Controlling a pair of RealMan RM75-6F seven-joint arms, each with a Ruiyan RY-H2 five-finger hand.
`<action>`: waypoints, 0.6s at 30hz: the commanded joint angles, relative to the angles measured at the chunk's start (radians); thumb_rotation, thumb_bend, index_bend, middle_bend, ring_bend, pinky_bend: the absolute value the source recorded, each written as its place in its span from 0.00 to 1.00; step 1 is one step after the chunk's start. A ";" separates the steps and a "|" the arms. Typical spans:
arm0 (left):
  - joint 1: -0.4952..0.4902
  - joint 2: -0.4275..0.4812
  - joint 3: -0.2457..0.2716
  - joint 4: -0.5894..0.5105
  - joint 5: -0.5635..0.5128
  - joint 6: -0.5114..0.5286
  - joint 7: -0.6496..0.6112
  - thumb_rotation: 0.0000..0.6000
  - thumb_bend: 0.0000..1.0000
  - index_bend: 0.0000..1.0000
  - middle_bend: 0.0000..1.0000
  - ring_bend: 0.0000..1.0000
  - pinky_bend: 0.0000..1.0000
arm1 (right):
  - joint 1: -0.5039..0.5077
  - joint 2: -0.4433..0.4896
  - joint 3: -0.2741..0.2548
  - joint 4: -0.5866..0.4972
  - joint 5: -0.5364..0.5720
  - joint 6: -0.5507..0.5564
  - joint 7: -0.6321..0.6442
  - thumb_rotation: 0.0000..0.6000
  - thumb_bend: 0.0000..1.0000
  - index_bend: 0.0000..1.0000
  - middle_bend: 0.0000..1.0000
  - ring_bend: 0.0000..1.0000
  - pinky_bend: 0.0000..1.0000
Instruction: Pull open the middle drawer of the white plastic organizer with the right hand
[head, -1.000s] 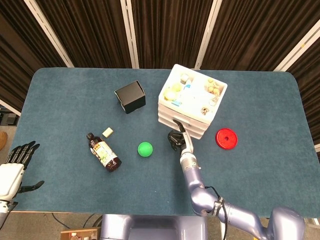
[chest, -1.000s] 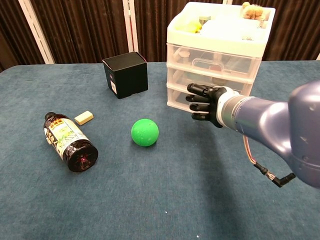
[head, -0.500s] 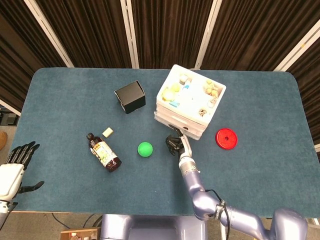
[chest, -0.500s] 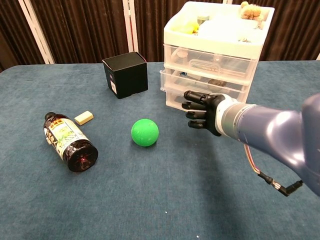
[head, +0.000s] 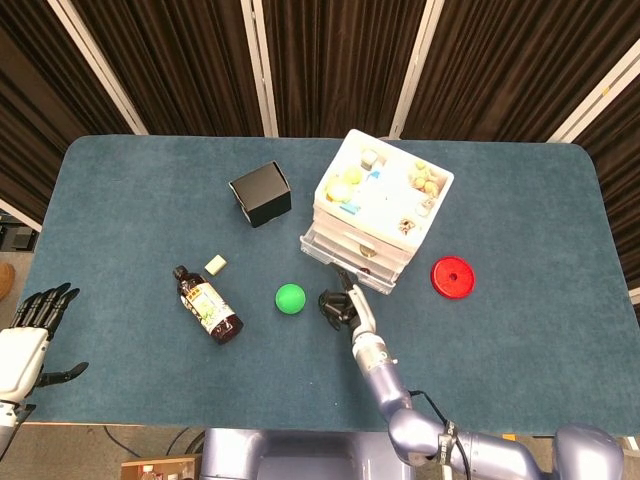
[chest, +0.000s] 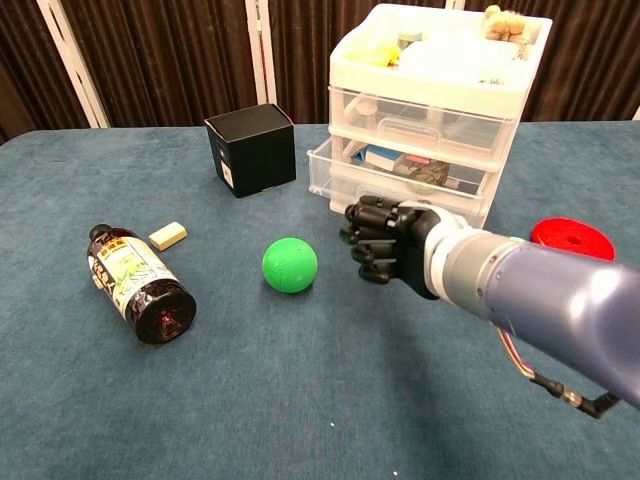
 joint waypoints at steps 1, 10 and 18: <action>0.000 -0.001 0.000 0.000 0.001 -0.001 0.002 1.00 0.01 0.00 0.00 0.00 0.00 | -0.011 0.018 -0.035 -0.036 -0.022 -0.003 -0.021 1.00 0.71 0.00 0.78 0.81 0.90; 0.002 0.001 -0.001 0.004 0.005 0.008 -0.005 1.00 0.01 0.00 0.00 0.00 0.00 | -0.062 0.043 -0.117 -0.118 -0.120 0.066 -0.044 1.00 0.70 0.00 0.76 0.80 0.90; 0.007 -0.002 -0.002 0.008 0.005 0.017 -0.003 1.00 0.01 0.00 0.00 0.00 0.00 | -0.091 0.129 -0.209 -0.238 -0.314 0.189 -0.204 1.00 0.69 0.00 0.76 0.80 0.90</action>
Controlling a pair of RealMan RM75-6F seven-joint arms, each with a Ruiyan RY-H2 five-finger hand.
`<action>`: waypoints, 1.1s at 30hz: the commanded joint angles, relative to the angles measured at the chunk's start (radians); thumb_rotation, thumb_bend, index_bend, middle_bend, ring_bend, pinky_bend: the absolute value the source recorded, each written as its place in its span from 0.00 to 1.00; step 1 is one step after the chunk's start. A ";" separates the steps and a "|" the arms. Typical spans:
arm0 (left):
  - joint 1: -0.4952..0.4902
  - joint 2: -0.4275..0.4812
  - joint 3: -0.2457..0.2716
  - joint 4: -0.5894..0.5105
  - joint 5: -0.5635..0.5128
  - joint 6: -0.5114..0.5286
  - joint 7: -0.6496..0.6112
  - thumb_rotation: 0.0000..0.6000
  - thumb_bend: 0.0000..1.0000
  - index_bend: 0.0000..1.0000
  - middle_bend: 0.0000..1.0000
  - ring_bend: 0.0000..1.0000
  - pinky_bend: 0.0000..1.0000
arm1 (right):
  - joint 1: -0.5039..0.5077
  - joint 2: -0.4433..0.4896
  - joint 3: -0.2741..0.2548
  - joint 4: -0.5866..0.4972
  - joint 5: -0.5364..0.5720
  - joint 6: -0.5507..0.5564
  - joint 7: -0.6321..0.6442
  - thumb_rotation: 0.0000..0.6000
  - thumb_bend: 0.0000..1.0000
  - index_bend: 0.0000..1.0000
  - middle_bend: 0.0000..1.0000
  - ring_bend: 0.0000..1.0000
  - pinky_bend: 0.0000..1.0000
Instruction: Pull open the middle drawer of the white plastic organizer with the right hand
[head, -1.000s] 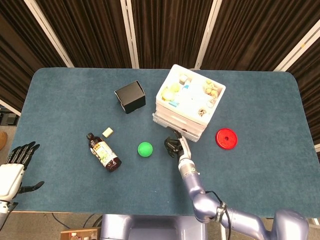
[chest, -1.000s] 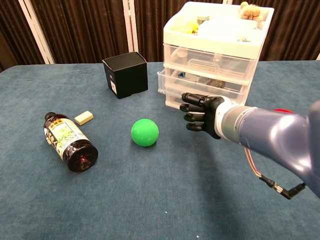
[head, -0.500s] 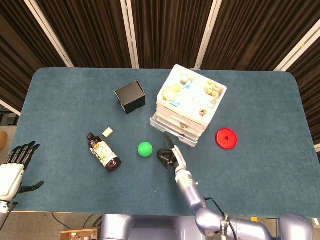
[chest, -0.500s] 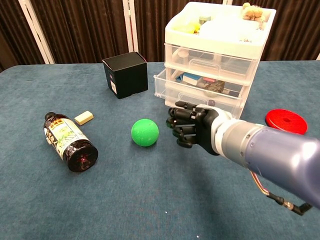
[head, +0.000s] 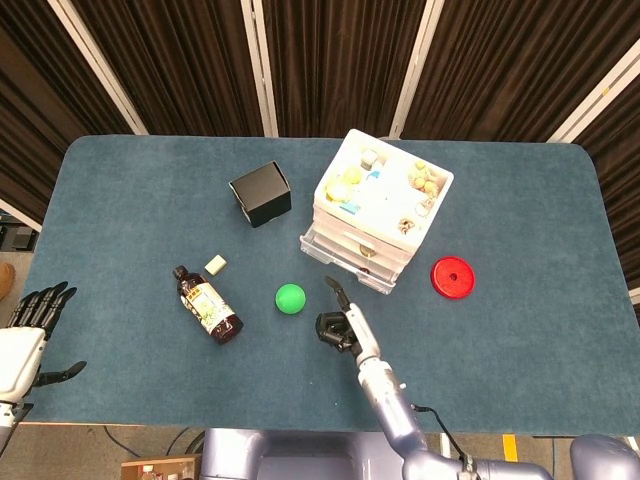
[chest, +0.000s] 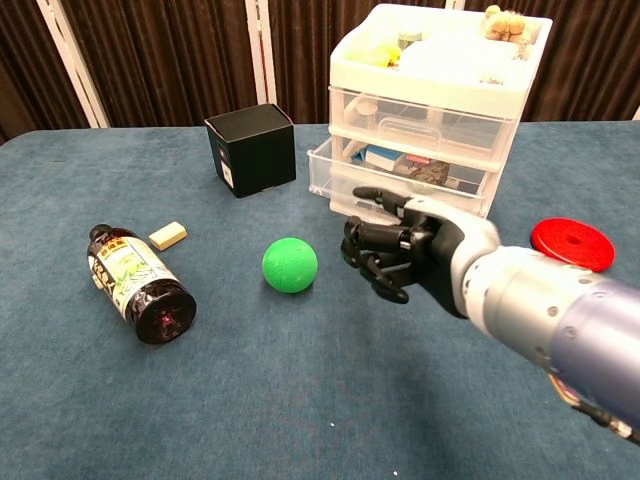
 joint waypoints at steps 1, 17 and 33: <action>0.001 0.000 -0.001 -0.002 -0.002 0.001 -0.001 1.00 0.01 0.00 0.00 0.00 0.00 | -0.011 0.070 -0.041 -0.075 -0.070 0.065 -0.117 1.00 0.69 0.00 0.76 0.80 0.90; 0.002 -0.002 -0.001 -0.011 -0.012 -0.007 0.010 1.00 0.01 0.00 0.00 0.00 0.00 | 0.066 0.288 -0.029 -0.096 0.123 0.123 -0.523 1.00 0.68 0.00 0.79 0.83 0.90; 0.002 0.000 0.000 -0.011 -0.016 -0.012 0.004 1.00 0.01 0.00 0.00 0.00 0.00 | 0.124 0.273 -0.031 -0.017 0.259 0.114 -0.590 1.00 0.68 0.33 0.82 0.85 0.91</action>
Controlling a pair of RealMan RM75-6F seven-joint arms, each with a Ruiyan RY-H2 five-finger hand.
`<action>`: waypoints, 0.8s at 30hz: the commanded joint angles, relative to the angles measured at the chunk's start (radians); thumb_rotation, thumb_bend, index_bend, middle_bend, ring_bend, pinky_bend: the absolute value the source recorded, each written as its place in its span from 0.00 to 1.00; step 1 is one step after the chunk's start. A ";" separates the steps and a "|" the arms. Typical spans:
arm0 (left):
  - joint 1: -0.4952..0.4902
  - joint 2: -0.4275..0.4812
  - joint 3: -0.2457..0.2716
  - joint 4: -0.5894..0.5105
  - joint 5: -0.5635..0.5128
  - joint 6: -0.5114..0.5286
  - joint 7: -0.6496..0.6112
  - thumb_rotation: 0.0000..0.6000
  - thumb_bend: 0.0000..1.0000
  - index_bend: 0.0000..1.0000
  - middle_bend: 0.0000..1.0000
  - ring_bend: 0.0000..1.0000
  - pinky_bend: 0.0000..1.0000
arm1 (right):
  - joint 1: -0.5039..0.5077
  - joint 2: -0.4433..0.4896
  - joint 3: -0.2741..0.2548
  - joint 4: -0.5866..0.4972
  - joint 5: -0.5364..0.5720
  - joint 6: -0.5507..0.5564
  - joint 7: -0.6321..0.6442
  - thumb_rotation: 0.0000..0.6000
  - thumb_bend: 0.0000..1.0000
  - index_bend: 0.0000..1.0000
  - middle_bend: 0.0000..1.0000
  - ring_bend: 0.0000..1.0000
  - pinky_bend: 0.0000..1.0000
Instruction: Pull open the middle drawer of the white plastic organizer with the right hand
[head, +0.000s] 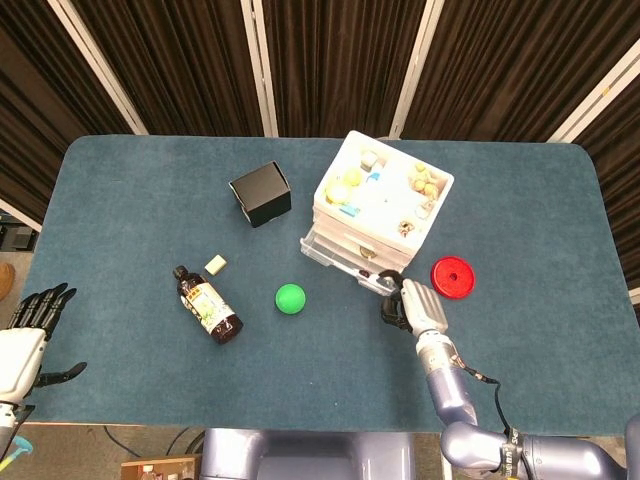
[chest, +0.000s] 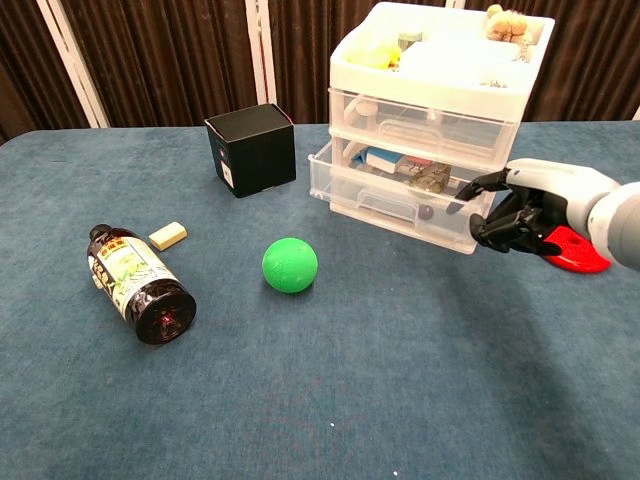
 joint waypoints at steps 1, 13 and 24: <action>0.000 0.000 0.000 0.000 0.000 0.000 -0.001 1.00 0.01 0.00 0.00 0.00 0.00 | 0.002 -0.003 -0.005 -0.005 0.000 0.000 0.000 1.00 0.68 0.34 0.83 0.85 0.91; 0.001 0.001 0.001 -0.003 0.000 -0.002 0.000 1.00 0.01 0.00 0.00 0.00 0.00 | -0.024 -0.012 -0.078 -0.091 -0.098 0.017 0.026 1.00 0.68 0.35 0.83 0.85 0.91; 0.002 0.000 0.002 -0.001 0.004 0.001 0.002 1.00 0.01 0.00 0.00 0.00 0.00 | -0.042 0.014 -0.111 -0.149 -0.141 0.034 0.020 1.00 0.57 0.01 0.82 0.84 0.92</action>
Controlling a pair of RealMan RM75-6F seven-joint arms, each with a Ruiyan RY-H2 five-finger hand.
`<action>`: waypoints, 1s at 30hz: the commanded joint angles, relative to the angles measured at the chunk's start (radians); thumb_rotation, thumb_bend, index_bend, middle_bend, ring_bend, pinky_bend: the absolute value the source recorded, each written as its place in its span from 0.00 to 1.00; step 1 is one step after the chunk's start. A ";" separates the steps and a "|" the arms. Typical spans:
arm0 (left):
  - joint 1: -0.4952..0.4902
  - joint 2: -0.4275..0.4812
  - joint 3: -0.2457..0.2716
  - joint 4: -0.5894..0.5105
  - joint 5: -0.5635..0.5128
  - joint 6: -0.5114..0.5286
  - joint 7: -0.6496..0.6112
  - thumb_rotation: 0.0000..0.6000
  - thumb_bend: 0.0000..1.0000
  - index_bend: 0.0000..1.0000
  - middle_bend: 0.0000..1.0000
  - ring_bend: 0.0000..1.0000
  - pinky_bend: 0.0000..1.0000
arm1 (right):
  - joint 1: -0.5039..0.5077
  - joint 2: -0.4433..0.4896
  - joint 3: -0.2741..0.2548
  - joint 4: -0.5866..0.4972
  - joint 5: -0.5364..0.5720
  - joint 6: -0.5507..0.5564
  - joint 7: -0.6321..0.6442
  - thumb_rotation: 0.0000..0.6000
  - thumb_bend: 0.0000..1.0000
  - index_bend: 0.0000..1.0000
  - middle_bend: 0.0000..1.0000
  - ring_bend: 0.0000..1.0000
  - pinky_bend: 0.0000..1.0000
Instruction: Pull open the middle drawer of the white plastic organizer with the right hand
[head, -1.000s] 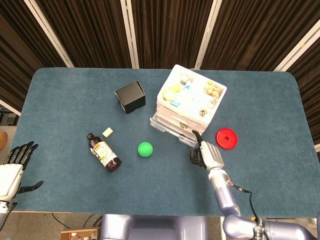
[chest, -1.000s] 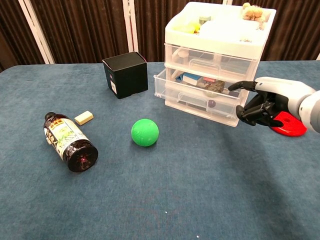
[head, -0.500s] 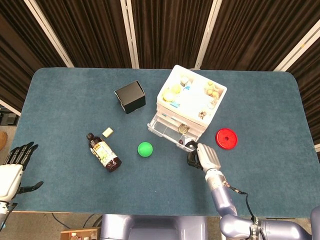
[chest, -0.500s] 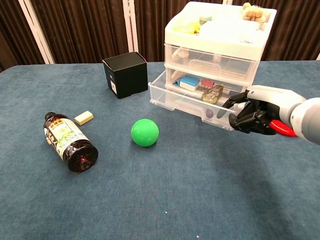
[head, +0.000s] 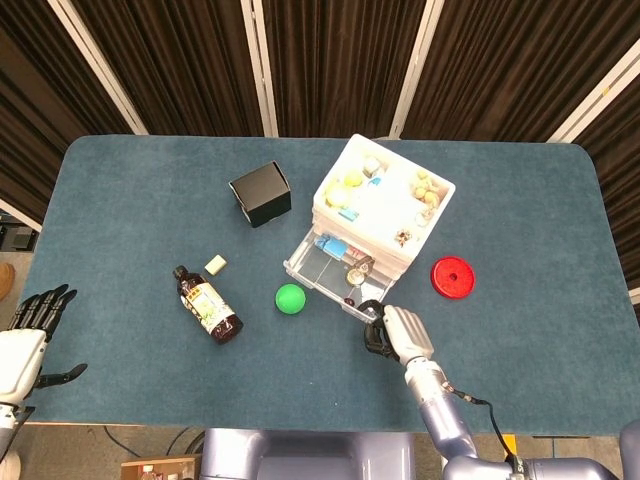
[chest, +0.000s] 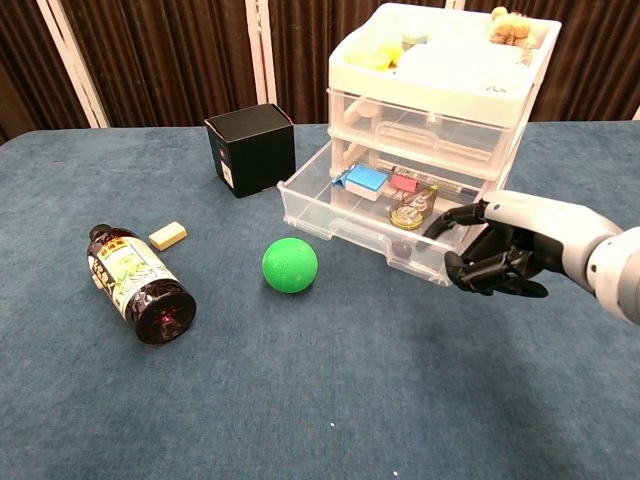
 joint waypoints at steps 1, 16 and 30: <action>0.000 0.000 0.000 0.001 0.001 0.001 0.000 1.00 0.01 0.00 0.00 0.00 0.00 | 0.002 0.026 0.000 -0.027 0.007 0.000 -0.017 1.00 0.53 0.00 0.82 0.84 0.92; 0.003 -0.002 -0.001 0.006 0.007 0.010 0.010 1.00 0.01 0.00 0.00 0.00 0.00 | -0.071 0.144 -0.072 -0.099 -0.165 0.077 -0.006 1.00 0.46 0.00 0.78 0.82 0.91; 0.015 -0.019 -0.003 0.024 0.004 0.033 0.106 1.00 0.01 0.00 0.00 0.00 0.00 | -0.331 0.436 -0.284 0.061 -0.654 0.307 0.186 1.00 0.32 0.00 0.12 0.17 0.39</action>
